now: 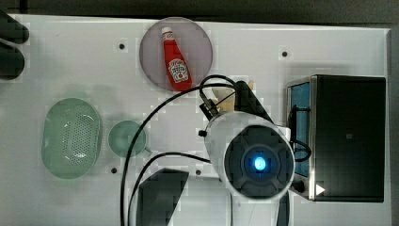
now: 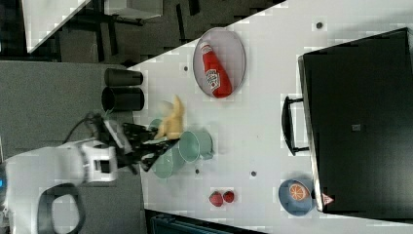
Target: Pick Banana and place it in mug.
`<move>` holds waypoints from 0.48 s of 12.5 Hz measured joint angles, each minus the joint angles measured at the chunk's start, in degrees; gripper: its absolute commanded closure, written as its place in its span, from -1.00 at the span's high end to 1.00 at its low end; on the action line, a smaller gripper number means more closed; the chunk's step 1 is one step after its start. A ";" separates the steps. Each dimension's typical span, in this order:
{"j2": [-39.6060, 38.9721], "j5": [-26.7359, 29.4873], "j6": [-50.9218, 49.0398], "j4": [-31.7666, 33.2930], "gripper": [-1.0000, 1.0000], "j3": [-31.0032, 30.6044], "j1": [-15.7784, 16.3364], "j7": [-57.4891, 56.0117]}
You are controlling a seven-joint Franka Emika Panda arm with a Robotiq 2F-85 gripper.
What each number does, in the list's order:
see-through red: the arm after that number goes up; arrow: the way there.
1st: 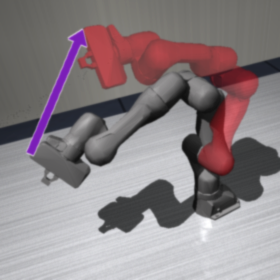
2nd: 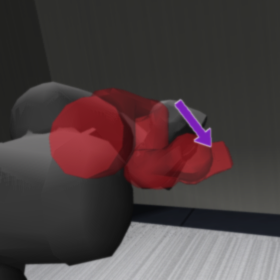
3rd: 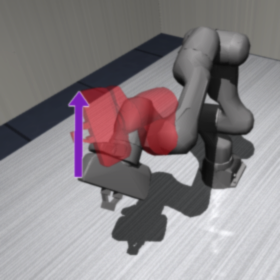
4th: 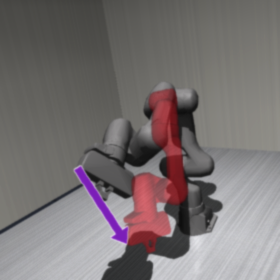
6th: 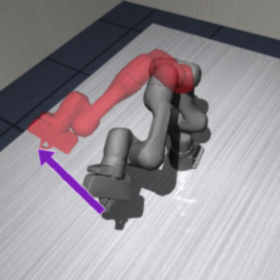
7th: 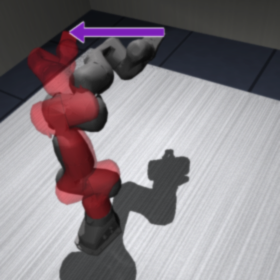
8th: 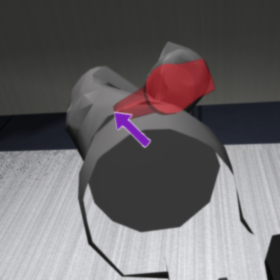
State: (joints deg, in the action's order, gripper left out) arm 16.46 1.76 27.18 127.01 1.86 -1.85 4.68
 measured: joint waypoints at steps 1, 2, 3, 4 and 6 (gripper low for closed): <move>0.76 0.00 -0.78 -0.34 -0.46 -1.66 -0.45 0.65; 1.11 -0.03 -2.73 -0.22 -0.46 -4.07 -0.87 1.96; 0.87 -0.10 -3.85 0.45 -0.46 -6.30 -0.30 3.93; -0.06 -0.19 -3.78 1.23 -0.46 -8.36 0.42 6.08; -3.26 1.81 -2.31 1.45 -0.46 -14.26 0.69 9.94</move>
State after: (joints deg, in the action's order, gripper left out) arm 13.20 3.57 24.87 128.47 -12.41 -1.16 14.62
